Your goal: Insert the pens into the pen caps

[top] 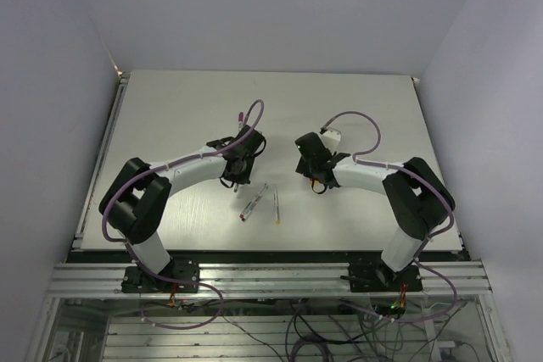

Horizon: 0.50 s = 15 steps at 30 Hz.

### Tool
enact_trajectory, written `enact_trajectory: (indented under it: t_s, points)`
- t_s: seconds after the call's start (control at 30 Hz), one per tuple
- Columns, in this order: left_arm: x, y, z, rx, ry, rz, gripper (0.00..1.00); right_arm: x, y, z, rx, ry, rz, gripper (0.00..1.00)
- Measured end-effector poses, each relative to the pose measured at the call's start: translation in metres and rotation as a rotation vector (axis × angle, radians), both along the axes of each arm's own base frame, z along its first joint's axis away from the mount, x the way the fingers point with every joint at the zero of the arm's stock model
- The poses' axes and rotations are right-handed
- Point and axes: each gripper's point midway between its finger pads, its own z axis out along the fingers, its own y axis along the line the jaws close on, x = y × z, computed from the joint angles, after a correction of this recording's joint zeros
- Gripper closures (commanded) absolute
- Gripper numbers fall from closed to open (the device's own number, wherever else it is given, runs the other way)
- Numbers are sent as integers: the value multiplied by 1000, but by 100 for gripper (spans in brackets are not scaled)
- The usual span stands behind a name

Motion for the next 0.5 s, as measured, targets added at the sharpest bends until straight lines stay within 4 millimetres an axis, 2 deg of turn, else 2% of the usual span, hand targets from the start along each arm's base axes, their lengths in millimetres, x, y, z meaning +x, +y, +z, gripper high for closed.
enact_trajectory:
  t_s: [0.17, 0.37, 0.5]
  points:
    - [0, 1, 0, -1, 1, 2, 93, 2, 2, -4, -11, 15, -2, 54]
    - [1, 1, 0, -7, 4, 3, 93, 2, 1, -6, -19, 31, -11, 69]
    - [1, 1, 0, -10, 7, 3, 93, 0, -1, -7, -26, 40, -21, 70]
